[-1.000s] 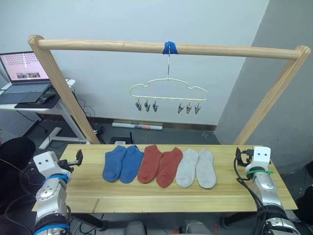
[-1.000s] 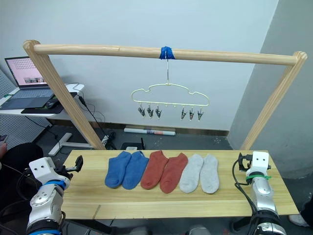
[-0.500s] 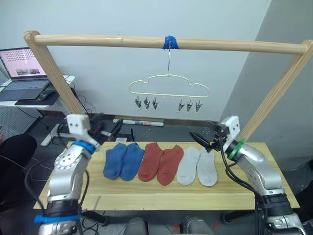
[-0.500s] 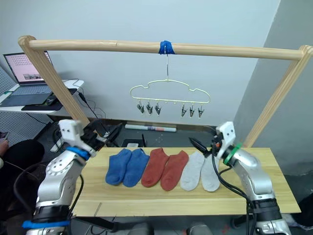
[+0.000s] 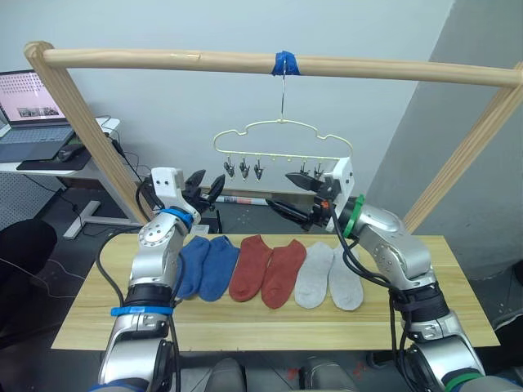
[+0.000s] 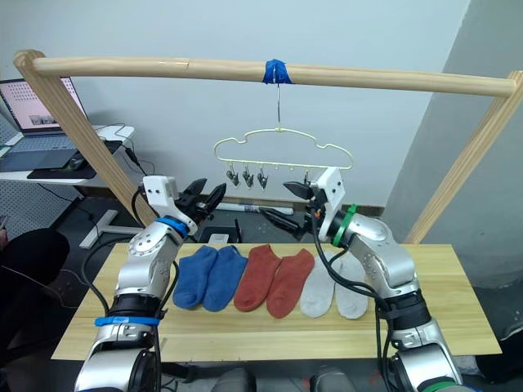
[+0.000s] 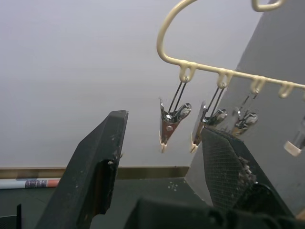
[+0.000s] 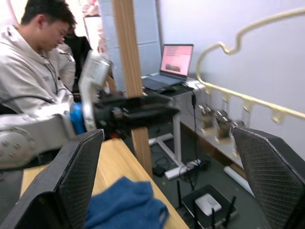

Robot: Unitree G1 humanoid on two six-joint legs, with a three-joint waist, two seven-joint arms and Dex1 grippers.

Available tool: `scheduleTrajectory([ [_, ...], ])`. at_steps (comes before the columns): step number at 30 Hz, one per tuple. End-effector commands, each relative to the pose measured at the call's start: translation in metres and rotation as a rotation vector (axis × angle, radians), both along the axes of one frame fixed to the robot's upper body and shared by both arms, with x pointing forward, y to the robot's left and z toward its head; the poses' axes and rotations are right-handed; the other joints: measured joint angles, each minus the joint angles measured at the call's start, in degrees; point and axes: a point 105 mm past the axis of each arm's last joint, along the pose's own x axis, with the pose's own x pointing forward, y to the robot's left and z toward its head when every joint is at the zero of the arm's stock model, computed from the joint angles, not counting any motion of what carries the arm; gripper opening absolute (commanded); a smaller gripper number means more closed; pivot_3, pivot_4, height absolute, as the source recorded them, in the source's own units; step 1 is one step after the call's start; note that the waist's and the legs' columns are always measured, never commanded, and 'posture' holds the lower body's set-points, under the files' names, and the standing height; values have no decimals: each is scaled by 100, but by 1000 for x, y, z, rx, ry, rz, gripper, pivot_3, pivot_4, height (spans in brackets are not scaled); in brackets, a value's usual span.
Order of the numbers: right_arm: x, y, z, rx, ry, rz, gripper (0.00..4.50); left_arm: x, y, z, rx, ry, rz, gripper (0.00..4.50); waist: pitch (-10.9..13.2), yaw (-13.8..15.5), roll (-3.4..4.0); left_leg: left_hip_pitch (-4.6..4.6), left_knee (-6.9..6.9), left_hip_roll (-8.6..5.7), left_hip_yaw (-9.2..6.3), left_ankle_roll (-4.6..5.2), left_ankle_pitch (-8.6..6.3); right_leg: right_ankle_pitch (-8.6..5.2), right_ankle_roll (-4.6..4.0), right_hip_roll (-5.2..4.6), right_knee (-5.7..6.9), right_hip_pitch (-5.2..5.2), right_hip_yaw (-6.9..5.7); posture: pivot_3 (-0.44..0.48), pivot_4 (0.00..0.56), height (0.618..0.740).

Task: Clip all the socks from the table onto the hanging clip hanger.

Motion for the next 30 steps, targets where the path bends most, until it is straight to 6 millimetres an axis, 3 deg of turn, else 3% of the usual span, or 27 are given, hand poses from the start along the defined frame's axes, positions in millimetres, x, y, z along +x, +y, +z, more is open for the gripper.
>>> scheduleTrajectory([
  [1,-1,5,13,0,-53,10,4500,8,-1,15,9,-69,11,2746,3,1,-2,-1,0,0,-1,0,0,0,0,0,-1,0,-1,3,99,740],
  [30,-3,10,23,-5,-86,-3,4500,36,-20,22,-10,-101,7,2746,37,-63,0,-49,19,-2,-45,0,0,1,1,1,4,-24,-43,-30,97,740],
])
